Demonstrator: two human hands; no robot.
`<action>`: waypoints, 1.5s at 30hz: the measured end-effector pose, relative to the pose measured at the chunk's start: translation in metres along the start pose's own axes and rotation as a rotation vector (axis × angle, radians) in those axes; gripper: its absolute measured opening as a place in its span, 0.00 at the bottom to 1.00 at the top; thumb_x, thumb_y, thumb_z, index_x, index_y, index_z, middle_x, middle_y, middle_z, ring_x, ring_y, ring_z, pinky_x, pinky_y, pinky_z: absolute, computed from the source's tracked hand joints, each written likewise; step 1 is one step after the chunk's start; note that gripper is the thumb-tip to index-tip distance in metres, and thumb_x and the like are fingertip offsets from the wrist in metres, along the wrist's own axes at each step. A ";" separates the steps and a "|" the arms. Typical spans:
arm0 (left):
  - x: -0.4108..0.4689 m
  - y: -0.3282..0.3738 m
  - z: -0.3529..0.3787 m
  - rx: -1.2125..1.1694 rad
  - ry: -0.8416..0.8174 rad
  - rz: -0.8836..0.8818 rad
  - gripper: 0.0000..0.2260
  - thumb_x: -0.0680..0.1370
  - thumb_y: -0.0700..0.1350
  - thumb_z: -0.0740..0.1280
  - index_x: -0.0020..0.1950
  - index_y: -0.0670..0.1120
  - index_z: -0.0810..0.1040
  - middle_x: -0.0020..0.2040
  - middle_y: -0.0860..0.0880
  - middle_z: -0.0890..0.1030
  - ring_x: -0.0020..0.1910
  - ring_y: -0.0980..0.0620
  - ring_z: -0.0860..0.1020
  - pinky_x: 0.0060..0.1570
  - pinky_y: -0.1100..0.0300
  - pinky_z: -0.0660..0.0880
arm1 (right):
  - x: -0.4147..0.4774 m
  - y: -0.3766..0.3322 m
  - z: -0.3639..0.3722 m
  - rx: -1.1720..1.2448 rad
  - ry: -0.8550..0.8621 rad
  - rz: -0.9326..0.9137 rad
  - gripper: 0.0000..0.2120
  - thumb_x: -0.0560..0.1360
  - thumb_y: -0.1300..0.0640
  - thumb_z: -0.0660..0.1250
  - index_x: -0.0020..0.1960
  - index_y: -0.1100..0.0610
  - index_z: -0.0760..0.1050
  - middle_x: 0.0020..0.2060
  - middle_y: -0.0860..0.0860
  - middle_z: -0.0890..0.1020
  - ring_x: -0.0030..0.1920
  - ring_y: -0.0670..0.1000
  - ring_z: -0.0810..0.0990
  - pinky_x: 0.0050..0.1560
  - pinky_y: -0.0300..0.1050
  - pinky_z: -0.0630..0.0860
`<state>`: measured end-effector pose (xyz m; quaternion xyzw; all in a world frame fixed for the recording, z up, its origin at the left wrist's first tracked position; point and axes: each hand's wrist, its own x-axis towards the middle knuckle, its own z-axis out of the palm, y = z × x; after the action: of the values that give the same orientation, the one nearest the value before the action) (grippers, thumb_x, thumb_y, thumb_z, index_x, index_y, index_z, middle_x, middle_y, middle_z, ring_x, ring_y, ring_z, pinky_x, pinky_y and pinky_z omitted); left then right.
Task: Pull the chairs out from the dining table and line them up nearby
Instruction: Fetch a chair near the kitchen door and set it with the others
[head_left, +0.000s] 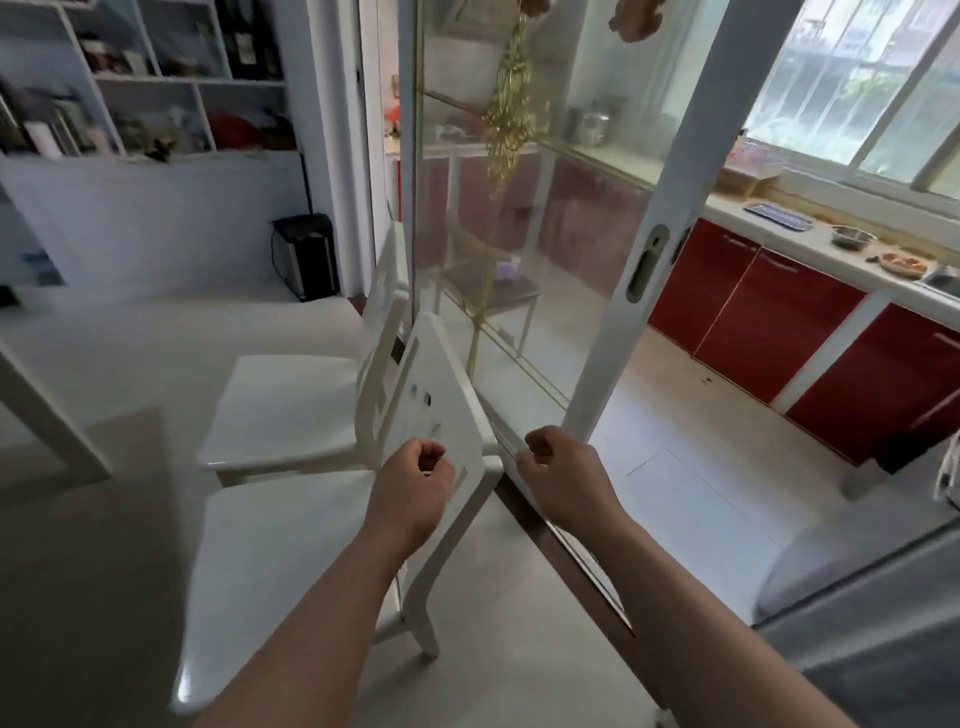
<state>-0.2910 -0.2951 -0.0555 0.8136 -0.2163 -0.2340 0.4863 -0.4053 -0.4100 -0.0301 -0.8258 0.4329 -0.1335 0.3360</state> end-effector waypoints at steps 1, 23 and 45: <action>0.010 0.004 0.002 0.000 0.006 -0.008 0.12 0.78 0.46 0.63 0.61 0.45 0.76 0.53 0.49 0.80 0.51 0.51 0.77 0.50 0.60 0.70 | 0.014 -0.002 0.000 0.005 -0.005 -0.007 0.11 0.77 0.54 0.62 0.57 0.56 0.76 0.47 0.51 0.80 0.46 0.52 0.79 0.49 0.46 0.76; 0.200 0.069 0.092 -0.064 0.508 -0.272 0.14 0.77 0.45 0.62 0.61 0.46 0.76 0.53 0.50 0.80 0.51 0.51 0.76 0.49 0.61 0.68 | 0.314 -0.006 0.000 -0.072 -0.429 -0.412 0.20 0.77 0.50 0.63 0.67 0.56 0.72 0.59 0.51 0.79 0.56 0.51 0.78 0.55 0.44 0.74; 0.393 0.071 0.063 0.025 0.646 -0.411 0.14 0.79 0.48 0.59 0.57 0.41 0.77 0.52 0.40 0.79 0.54 0.42 0.76 0.50 0.56 0.69 | 0.525 -0.096 0.074 -0.079 -0.630 -0.518 0.14 0.77 0.55 0.61 0.46 0.67 0.76 0.40 0.63 0.80 0.40 0.60 0.79 0.40 0.48 0.75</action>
<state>-0.0237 -0.5974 -0.0854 0.8778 0.1126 -0.0555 0.4623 0.0020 -0.7615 -0.0573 -0.9202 0.0912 0.0623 0.3756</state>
